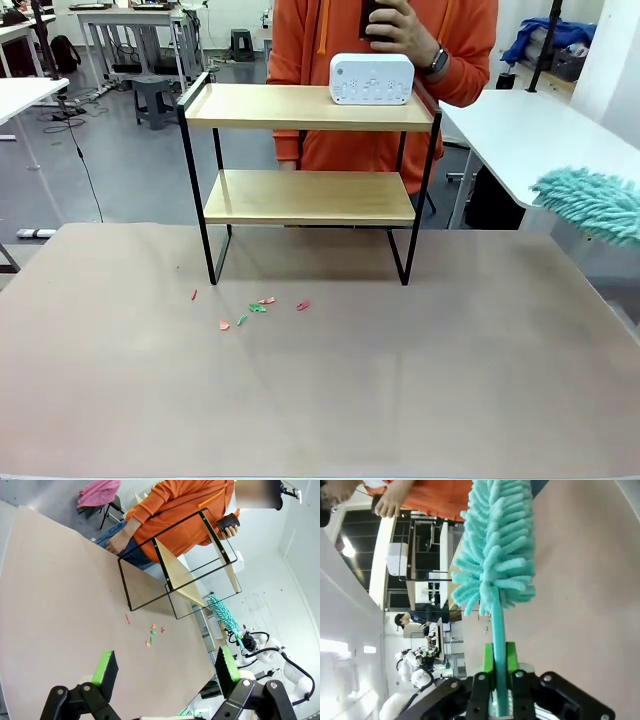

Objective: Clean the shelf.
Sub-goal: Clean the remaining tier of the Shelf with the Duster once objects are removed, then hand the Duster back to the human.

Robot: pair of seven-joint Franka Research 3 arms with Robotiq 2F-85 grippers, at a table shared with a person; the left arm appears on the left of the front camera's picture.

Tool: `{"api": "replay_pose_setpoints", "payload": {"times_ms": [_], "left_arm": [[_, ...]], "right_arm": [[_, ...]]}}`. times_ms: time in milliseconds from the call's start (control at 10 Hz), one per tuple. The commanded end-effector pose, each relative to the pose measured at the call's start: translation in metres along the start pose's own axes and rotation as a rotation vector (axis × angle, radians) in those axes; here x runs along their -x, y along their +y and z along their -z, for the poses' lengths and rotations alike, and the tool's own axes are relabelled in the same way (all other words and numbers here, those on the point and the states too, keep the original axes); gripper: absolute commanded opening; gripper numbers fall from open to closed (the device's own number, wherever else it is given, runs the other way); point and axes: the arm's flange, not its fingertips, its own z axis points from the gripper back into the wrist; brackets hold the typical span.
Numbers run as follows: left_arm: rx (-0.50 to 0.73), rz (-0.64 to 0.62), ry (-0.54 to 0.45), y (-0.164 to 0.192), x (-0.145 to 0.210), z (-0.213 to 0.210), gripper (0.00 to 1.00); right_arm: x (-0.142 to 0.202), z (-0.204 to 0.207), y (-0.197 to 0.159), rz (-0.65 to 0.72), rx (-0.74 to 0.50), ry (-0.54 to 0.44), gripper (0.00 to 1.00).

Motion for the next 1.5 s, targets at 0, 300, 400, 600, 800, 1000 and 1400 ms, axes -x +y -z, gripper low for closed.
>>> {"api": "replay_pose_setpoints", "payload": {"times_ms": [0, 300, 400, 600, 800, 1000, 1400], "left_arm": [[0.017, 0.020, -0.020, -0.0017, 0.0006, 0.0018, 1.00], [0.017, 0.020, -0.020, -0.0017, 0.0006, 0.0018, 1.00], [0.017, 0.020, -0.020, -0.0017, 0.0006, 0.0018, 1.00], [0.017, 0.020, -0.020, -0.0017, 0.0006, 0.0018, 1.00], [0.017, 0.020, -0.020, -0.0017, 0.0006, 0.0018, 1.00], [0.017, 0.020, -0.020, -0.0017, 0.0006, 0.0018, 1.00], [0.017, 0.020, -0.020, -0.0017, 0.0006, 0.0018, 1.00]], "right_arm": [[0.0133, -0.0216, -0.0040, -0.071, -0.096, 0.001, 0.12], [0.0133, -0.0216, -0.0040, -0.071, -0.096, 0.001, 0.12], [0.0133, -0.0216, -0.0040, -0.071, -0.096, 0.001, 0.12], [0.0133, -0.0216, -0.0040, -0.071, -0.096, 0.001, 0.12], [0.0133, -0.0216, -0.0040, -0.071, -0.096, 0.001, 0.12], [0.0133, -0.0216, -0.0040, -0.071, -0.096, 0.001, 0.12], [0.0133, -0.0216, -0.0040, -0.071, -0.096, 0.001, 0.12]]}}
